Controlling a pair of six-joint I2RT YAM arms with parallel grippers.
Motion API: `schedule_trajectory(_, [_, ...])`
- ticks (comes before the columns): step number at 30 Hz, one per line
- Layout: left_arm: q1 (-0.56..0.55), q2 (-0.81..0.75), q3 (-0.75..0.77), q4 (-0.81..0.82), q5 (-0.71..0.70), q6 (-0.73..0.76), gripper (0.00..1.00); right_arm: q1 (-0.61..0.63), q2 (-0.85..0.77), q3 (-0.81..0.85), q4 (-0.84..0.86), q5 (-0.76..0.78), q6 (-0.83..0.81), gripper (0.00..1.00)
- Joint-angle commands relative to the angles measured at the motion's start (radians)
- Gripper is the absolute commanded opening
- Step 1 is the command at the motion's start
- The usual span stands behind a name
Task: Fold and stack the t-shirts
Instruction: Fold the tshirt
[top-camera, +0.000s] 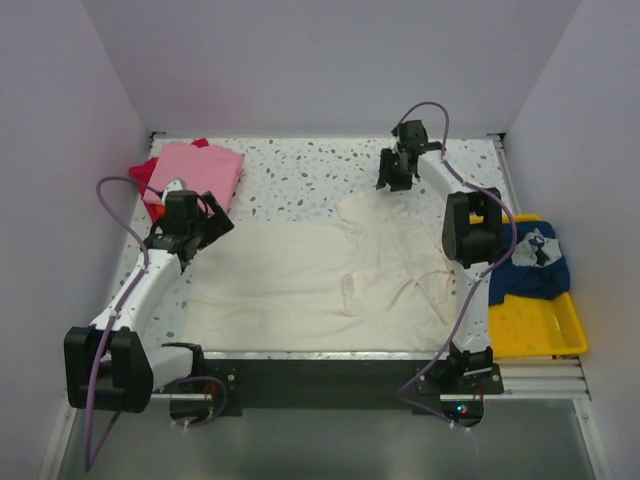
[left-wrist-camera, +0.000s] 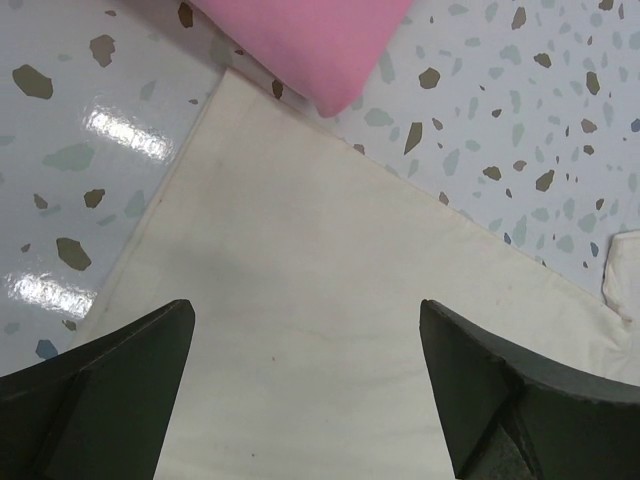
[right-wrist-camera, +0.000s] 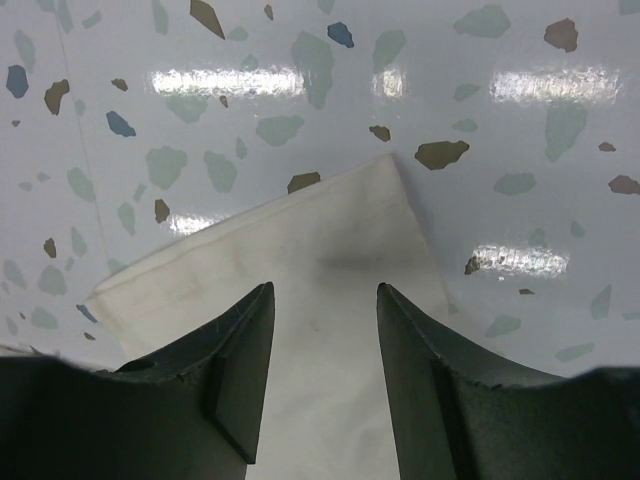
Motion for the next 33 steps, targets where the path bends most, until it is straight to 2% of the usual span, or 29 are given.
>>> schedule_trajectory(1, [0.009,-0.047,-0.020,-0.026,-0.030,-0.008,1.00,-0.007,-0.005,0.058,0.068,0.039,-0.026,0.49])
schedule_trajectory(19, [0.009,-0.140,-0.055,-0.102,-0.080,-0.015,1.00,-0.018,0.112,0.100,0.115,0.084,-0.062,0.48])
schedule_trajectory(28, [0.026,-0.073,-0.040,-0.093,-0.126,0.032,1.00,-0.020,0.132,0.083,0.108,0.021,-0.055,0.28])
schedule_trajectory(30, [0.041,-0.039,-0.034,-0.072,-0.135,0.045,1.00,-0.020,0.127,0.072,0.109,0.019,-0.053,0.20])
schedule_trajectory(32, [0.052,-0.004,-0.023,-0.035,-0.135,0.063,0.97,-0.018,0.124,0.063,0.106,0.021,-0.053,0.11])
schedule_trajectory(33, [0.060,0.010,-0.015,-0.021,-0.142,0.071,0.92,-0.020,0.117,0.058,0.105,0.018,-0.052,0.09])
